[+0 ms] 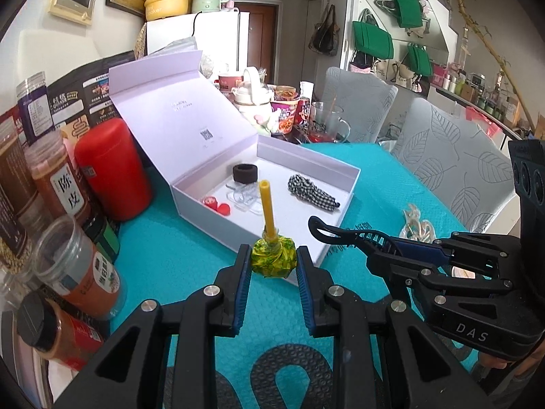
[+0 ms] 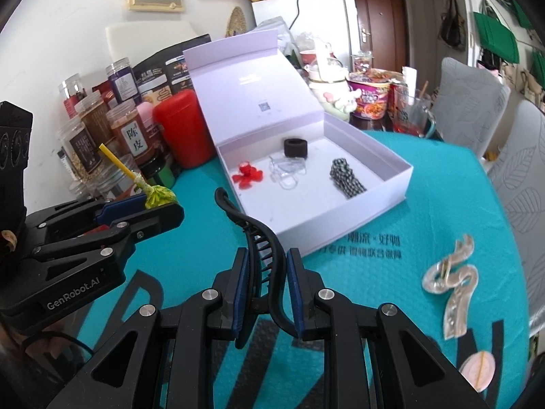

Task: Organize rigid objects
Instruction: 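Lower both held items into the white box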

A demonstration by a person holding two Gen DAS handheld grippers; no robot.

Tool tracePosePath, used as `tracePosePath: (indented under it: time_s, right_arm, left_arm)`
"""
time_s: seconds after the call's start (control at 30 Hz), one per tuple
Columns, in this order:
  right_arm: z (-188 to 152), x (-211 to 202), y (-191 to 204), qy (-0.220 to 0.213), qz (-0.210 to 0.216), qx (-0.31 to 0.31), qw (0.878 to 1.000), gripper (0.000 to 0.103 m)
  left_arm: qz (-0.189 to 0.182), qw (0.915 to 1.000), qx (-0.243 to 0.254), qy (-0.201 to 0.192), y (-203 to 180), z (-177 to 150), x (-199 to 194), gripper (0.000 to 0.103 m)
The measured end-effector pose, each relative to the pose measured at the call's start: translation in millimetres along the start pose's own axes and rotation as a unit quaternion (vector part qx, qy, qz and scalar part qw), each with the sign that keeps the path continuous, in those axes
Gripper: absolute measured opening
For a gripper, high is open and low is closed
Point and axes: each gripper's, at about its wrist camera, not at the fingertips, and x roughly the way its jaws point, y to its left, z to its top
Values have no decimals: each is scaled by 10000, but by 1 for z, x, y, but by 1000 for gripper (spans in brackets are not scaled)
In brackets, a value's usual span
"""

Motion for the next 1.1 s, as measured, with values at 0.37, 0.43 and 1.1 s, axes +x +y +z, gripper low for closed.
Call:
tracePosePath:
  time_s: [0.37, 0.43, 1.1]
  right_arm:
    - [43, 1, -1, -179, 128, -165, 9996, 22]
    - [50, 2, -4, -203, 152, -160, 9995, 22]
    - [127, 34, -39, -511, 36, -211, 9985, 22]
  left_arm:
    - [24, 9994, 96, -325, 9, 43, 6, 26]
    - [22, 9992, 108, -373, 11, 51, 9, 26]
    - [-41, 9981, 74, -618, 18, 118, 62, 26]
